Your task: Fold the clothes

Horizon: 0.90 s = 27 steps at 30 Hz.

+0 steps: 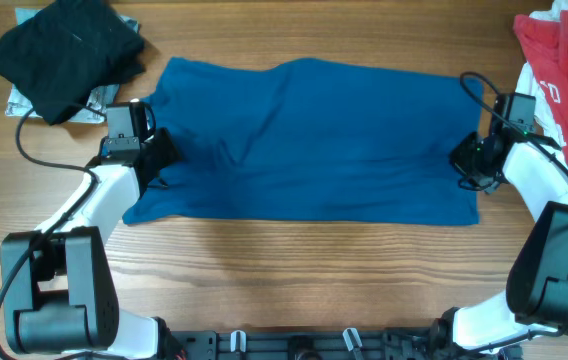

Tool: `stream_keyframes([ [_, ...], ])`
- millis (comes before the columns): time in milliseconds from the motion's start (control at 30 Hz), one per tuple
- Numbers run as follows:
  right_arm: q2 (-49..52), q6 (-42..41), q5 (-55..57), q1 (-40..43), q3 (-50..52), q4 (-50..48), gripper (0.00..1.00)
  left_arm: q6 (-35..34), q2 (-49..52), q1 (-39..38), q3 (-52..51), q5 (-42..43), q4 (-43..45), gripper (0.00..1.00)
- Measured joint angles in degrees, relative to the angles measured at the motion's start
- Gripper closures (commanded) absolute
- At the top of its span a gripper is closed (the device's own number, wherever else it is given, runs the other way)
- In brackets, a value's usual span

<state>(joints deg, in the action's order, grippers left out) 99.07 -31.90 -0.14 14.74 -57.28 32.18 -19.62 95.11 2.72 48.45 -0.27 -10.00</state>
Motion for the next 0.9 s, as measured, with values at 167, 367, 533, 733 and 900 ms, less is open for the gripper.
stream_keyframes([
  [167, -1.2, 0.5, -0.4, 4.3, -5.7, 12.4, 0.92, 0.0, -4.9, 0.0, -0.1, -6.1, -4.0, 0.96],
  [367, -9.7, 6.7, -14.1, 1.6, -9.4, 22.5, 0.84, -0.3, -18.6, 0.0, 0.7, 5.2, -21.9, 0.93],
  [533, -9.5, 4.8, -17.1, -3.5, 5.7, 15.1, 0.83, -3.6, -9.3, -0.1, 0.6, 10.6, -27.6, 0.73],
  [733, -9.4, -2.2, -16.2, -3.6, 14.8, 2.5, 0.81, -5.0, -5.0, -0.1, 0.6, 11.1, -23.6, 0.77],
  [900, -8.1, -6.1, -11.8, -3.5, 14.6, 2.4, 0.96, -5.4, -1.2, -0.1, 0.6, 10.6, -23.6, 0.88],
])
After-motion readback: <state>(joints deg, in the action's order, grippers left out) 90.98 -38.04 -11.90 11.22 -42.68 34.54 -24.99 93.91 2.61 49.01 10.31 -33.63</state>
